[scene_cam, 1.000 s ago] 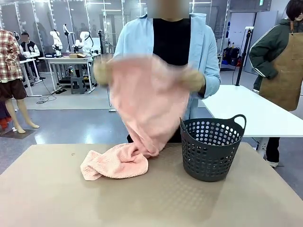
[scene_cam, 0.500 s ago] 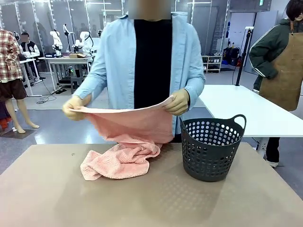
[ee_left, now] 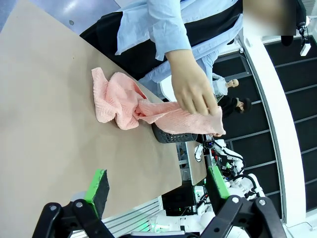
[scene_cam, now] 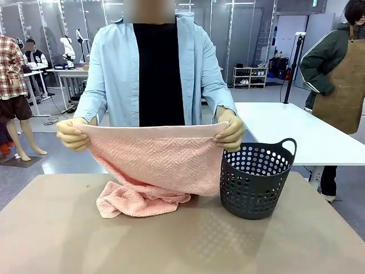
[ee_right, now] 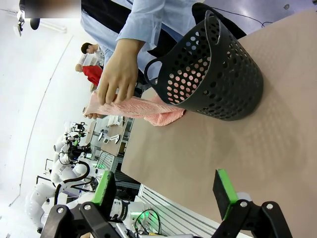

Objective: Fold the towel.
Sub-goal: Grab the top end of the 100 cm Hotel Towel extended by the human.

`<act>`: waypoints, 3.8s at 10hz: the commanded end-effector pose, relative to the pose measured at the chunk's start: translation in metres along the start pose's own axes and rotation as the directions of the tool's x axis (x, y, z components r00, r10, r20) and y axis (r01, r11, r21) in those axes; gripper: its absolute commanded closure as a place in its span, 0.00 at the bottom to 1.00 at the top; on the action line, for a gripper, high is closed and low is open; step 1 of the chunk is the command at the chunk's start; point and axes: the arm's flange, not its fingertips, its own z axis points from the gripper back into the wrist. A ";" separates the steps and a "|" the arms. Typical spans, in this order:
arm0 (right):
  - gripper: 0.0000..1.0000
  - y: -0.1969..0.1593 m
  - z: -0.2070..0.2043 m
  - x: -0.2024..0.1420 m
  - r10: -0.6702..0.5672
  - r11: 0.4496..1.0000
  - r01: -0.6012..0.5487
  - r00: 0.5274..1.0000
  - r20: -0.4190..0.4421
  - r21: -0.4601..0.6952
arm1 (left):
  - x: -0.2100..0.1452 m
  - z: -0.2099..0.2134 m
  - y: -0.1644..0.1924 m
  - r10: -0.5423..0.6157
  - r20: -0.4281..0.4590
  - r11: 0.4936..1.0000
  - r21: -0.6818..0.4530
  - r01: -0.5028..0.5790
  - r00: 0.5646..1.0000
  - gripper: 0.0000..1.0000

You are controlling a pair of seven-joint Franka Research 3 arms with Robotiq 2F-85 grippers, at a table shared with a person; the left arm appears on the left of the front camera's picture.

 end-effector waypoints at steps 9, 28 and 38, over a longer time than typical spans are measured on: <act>0.00 -0.001 0.000 0.002 0.010 1.000 -0.010 1.000 0.012 0.011 | 0.000 0.000 0.000 -0.003 -0.002 1.000 -0.012 0.002 1.000 0.00; 0.00 0.237 -0.109 0.120 0.871 0.375 -0.926 0.337 -0.356 0.041 | 0.021 -0.150 -0.250 -0.830 -0.543 0.146 0.006 0.989 0.126 0.00; 0.00 0.288 -0.146 0.131 0.889 0.212 -0.964 0.121 -0.442 0.163 | 0.030 -0.190 -0.344 -0.731 -0.587 -0.232 -0.266 0.936 -0.348 0.00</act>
